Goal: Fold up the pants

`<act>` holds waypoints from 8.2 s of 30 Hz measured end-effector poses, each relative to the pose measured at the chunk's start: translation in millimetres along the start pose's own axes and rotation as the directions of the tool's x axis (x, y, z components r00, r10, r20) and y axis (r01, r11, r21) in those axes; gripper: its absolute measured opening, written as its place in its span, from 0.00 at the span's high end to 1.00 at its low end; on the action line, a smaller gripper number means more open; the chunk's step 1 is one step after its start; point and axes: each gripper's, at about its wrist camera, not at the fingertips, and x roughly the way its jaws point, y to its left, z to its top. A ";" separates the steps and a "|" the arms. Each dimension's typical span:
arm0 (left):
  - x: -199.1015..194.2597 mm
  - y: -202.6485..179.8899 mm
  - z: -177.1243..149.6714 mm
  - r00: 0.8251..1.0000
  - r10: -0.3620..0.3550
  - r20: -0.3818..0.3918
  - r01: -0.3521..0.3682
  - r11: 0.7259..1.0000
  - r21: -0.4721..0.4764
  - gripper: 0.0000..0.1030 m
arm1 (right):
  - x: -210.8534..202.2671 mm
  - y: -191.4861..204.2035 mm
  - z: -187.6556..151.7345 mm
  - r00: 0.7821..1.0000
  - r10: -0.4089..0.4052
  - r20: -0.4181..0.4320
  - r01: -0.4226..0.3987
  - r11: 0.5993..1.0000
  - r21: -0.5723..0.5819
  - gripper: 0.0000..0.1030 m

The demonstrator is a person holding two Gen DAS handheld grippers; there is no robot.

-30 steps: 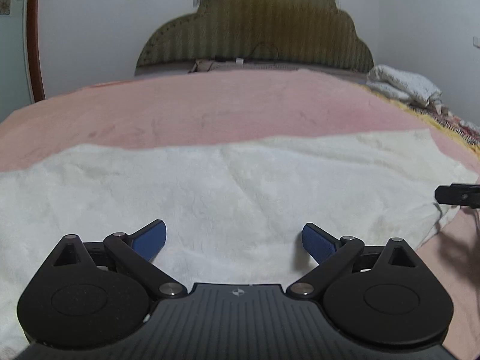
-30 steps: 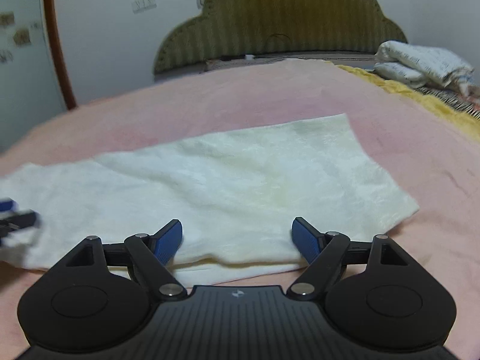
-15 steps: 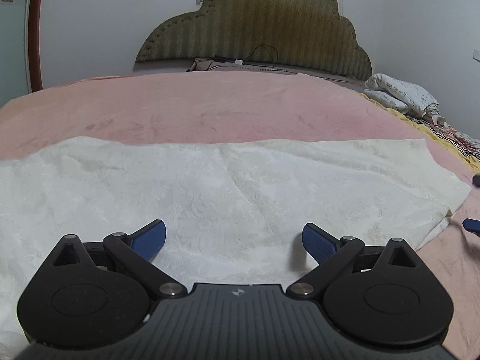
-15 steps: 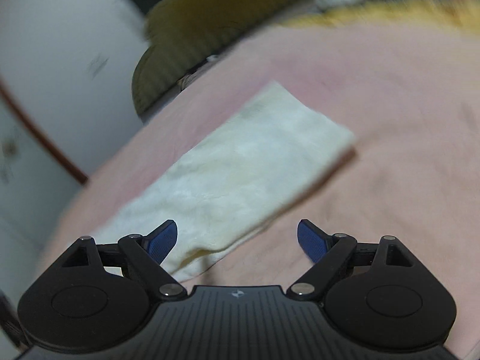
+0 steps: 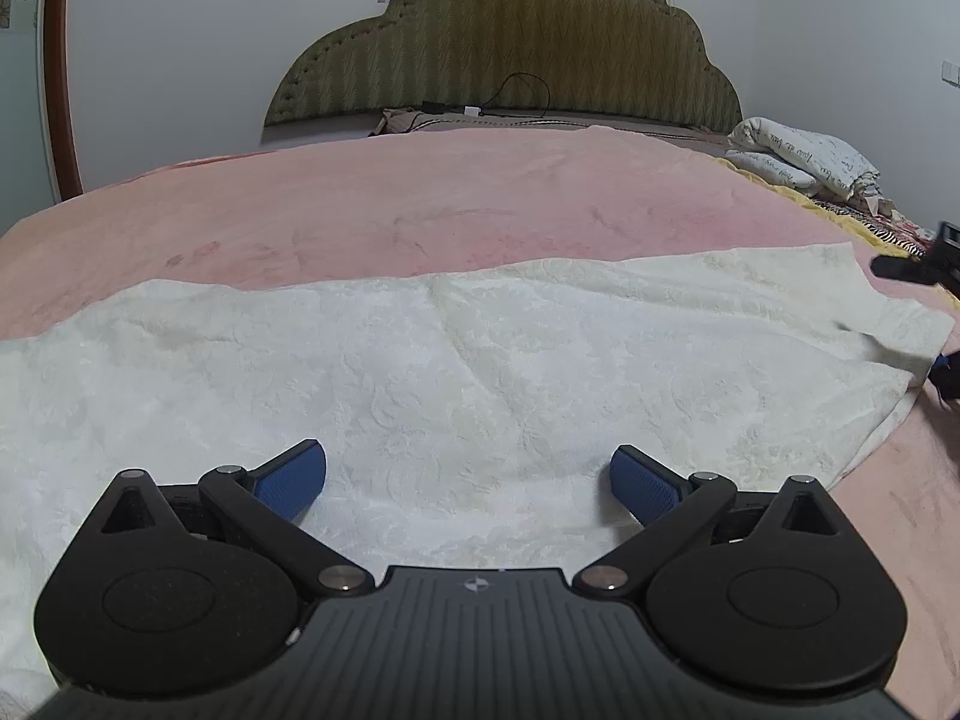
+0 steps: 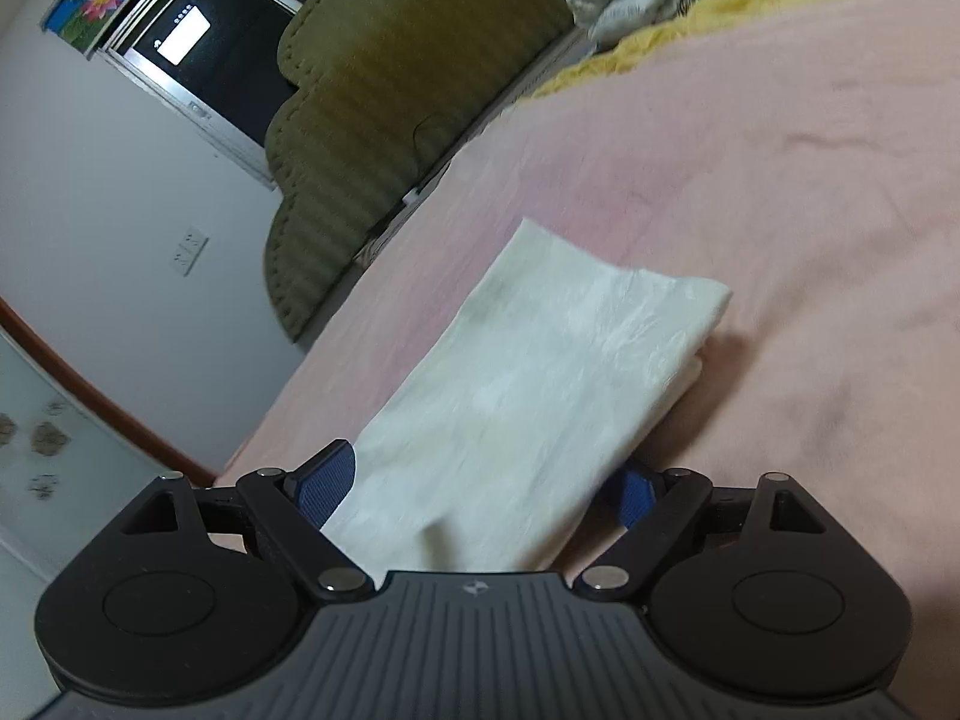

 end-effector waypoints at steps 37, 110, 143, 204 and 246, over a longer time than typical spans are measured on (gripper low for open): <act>72.3 81.7 13.2 0.647 -0.712 0.274 0.555 0.192 -0.810 0.31 | -34.0 205.4 -199.7 0.985 0.159 -0.065 -0.102 0.235 -0.967 0.82; -10.7 205.5 12.0 0.913 -0.404 0.056 0.281 0.525 -0.803 0.13 | -31.9 281.4 -273.7 0.879 0.291 -0.377 -0.429 0.142 -0.892 0.92; -26.5 204.9 -2.5 0.872 -0.486 0.060 0.319 0.469 -0.824 0.07 | -25.5 268.6 -301.9 0.928 0.231 -0.292 -0.305 0.021 -0.952 0.96; -28.8 211.8 -0.5 0.828 -0.538 0.160 0.404 0.374 -0.835 0.03 | 9.6 275.5 -296.1 0.945 0.181 -0.273 -0.295 0.109 -0.949 0.92; -43.1 190.2 29.0 0.963 -0.262 0.068 0.261 0.834 -0.486 0.66 | 43.1 243.7 -170.7 0.901 0.128 -0.413 -0.417 0.512 -0.751 0.33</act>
